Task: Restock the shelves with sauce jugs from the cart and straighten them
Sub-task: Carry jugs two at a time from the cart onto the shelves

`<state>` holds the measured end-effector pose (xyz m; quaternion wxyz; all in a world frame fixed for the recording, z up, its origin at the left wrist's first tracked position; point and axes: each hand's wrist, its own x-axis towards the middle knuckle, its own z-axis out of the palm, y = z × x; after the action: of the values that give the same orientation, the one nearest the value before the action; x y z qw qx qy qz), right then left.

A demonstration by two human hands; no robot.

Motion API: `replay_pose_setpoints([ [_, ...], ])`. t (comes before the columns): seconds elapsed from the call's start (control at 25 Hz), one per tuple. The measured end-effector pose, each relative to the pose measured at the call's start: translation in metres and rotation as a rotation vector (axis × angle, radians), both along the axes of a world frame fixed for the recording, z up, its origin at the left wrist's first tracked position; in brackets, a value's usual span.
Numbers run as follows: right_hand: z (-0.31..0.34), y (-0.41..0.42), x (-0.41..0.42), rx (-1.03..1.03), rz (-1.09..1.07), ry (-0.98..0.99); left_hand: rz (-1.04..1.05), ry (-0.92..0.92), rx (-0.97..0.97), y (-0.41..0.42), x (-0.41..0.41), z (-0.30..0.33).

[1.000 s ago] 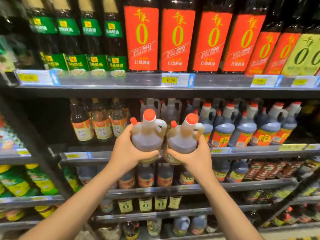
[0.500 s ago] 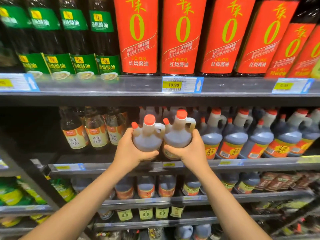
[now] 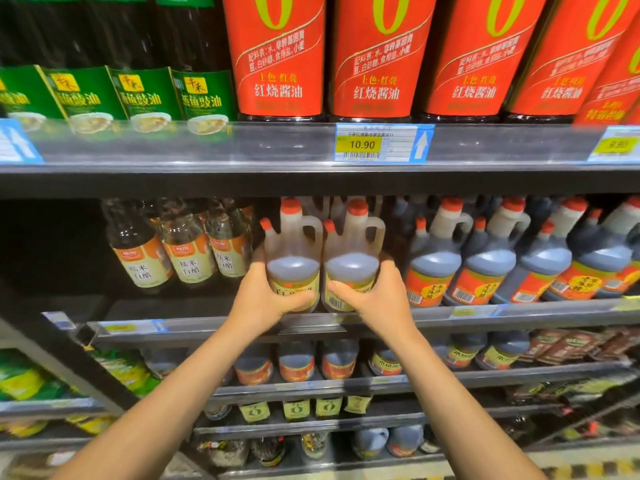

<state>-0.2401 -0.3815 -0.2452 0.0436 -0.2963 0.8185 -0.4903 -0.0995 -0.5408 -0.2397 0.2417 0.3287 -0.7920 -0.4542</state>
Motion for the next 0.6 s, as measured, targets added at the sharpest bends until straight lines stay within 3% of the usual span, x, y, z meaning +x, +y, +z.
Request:
replay_pose_setpoints([
  [0.24,-0.028,0.010,0.010,0.145,-0.029,0.325,-0.061,-0.176,-0.236,-0.008,0.011,-0.012],
  [0.6,-0.032,0.009,0.014,0.125,-0.082,0.369,0.076,-0.268,-0.299,-0.002,0.009,-0.023],
])
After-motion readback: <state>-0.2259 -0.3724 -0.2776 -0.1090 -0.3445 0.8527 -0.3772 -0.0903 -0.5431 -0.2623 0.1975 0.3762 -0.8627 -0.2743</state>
